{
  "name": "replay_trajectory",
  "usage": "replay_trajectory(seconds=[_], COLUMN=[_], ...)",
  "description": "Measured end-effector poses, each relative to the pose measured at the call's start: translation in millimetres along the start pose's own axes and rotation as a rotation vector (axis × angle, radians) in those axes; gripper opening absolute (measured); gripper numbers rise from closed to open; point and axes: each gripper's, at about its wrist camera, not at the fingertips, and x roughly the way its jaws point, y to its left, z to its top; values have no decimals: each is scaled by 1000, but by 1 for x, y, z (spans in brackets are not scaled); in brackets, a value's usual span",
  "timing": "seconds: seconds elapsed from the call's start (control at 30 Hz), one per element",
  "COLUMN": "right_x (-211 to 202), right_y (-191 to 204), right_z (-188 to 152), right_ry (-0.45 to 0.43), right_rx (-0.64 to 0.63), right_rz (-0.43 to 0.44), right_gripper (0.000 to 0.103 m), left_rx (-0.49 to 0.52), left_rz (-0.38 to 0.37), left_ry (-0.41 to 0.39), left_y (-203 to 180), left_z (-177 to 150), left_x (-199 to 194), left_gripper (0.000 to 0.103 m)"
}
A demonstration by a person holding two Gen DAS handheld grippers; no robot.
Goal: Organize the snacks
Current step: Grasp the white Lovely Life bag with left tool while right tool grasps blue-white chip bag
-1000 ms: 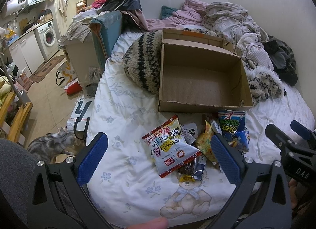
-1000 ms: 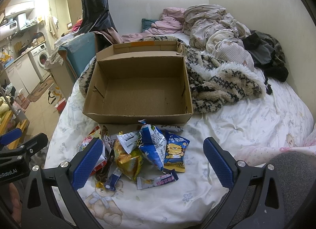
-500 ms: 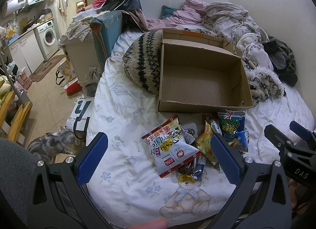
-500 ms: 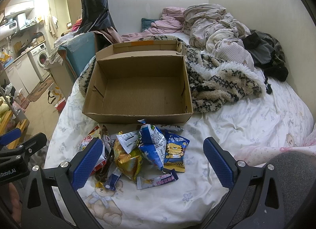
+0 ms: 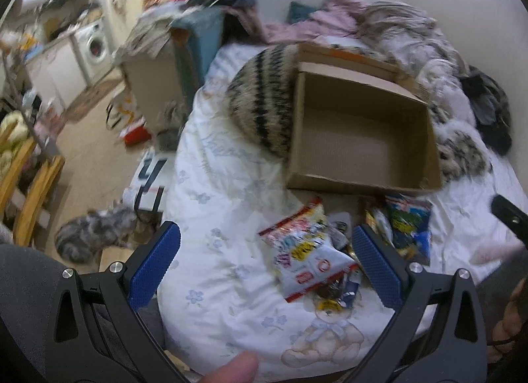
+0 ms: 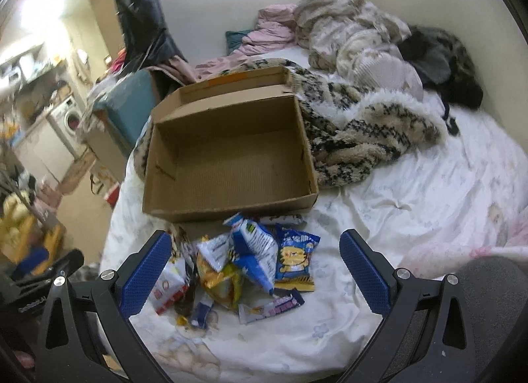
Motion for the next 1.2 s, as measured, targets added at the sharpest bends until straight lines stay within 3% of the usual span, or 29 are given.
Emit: replay_trajectory(seconds=[0.2, 0.3, 0.37, 0.5, 0.57, 0.7, 0.77, 0.9, 1.03, 1.2], right_x=[15, 24, 35, 55, 62, 64, 67, 74, 77, 75], right_y=[-15, -17, -20, -23, -24, -17, -16, -17, -16, -26], right_z=[31, 37, 35, 22, 16, 15, 15, 15, 13, 14], right_ry=[35, 47, 77, 133, 163, 159, 166, 187, 202, 200], right_rx=[69, 62, 72, 80, 86, 47, 45, 64, 66, 122], right_rz=[6, 2, 18, 19, 22, 13, 18, 30, 37, 84], right_gripper=[103, 103, 103, 103, 103, 103, 103, 103, 103, 103], left_rx=[-138, -236, -246, -265, -293, -256, -248, -226, -207, -196], left_rz=[-23, -48, -47, -71, -102, -85, -102, -101, -105, -115], left_ry=[250, 406, 483, 565, 591, 577, 585, 597, 554, 484], left_y=[16, 17, 10, -2, -5, -14, -19, -29, -40, -44], left_z=[23, 11, -3, -26, -35, -41, -45, -52, -50, -41], left_x=[62, 104, 132, 169, 180, 186, 186, 187, 170, 130], left_gripper=[103, 103, 103, 101, 101, 101, 92, 89, 53, 46])
